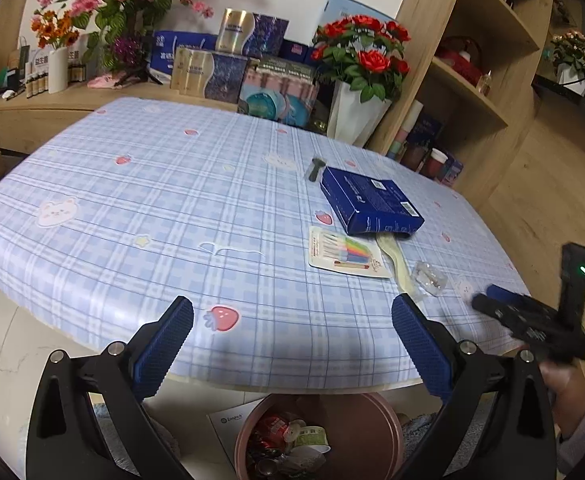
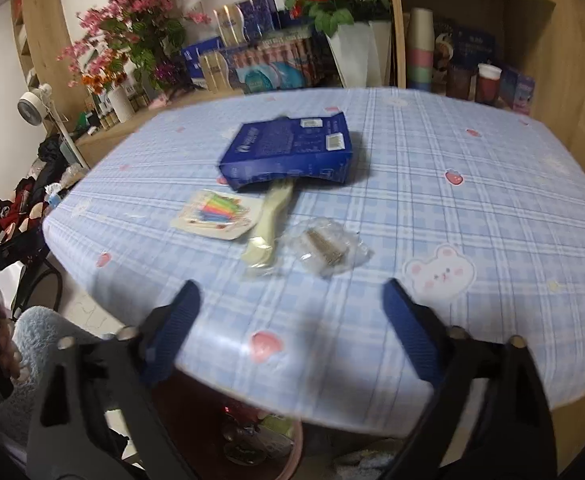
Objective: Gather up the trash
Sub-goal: 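Move both tools back over the table toward the remaining items, then grasp the clear bag of screws with the right tool while the left tool grasps the black spork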
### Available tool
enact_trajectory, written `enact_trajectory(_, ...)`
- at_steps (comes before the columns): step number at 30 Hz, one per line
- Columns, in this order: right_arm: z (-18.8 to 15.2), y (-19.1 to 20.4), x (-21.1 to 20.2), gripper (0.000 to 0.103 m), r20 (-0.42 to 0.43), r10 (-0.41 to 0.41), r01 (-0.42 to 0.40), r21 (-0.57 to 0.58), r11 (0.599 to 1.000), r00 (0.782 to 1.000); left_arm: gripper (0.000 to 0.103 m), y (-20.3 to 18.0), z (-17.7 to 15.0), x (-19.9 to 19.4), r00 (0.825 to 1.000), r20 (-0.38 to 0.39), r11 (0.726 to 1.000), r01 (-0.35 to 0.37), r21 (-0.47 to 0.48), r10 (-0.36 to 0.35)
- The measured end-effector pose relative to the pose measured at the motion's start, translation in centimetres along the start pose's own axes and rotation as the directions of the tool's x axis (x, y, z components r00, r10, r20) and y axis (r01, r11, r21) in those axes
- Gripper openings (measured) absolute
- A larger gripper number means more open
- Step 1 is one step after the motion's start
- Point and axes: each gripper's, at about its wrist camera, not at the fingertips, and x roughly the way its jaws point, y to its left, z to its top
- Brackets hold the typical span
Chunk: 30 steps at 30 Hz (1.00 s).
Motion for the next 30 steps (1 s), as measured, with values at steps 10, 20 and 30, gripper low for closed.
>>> enact_trajectory(10,2.3,-1.2,6.7,0.073,-0.112,-0.019,0.002,-0.157,0.988,0.993,0.097,-0.7,1.8,4.1,0.998,-0.054,1.0,0.027,0.016,-0.026)
enact_trajectory(20,3.5,-1.6,8.3,0.045,-0.156,0.015,-0.043,-0.176,0.983,0.988,0.093,-0.6,8.5,8.6,0.991,-0.097,0.996,0.094,-0.003,-0.094)
enact_trajectory(30,7.4,-5.4,7.2,0.033,-0.043,0.016,-0.018,-0.033,0.999,0.999,0.075,-3.3,17.5,20.0,0.973,-0.207,0.979,0.137,0.15,-0.105)
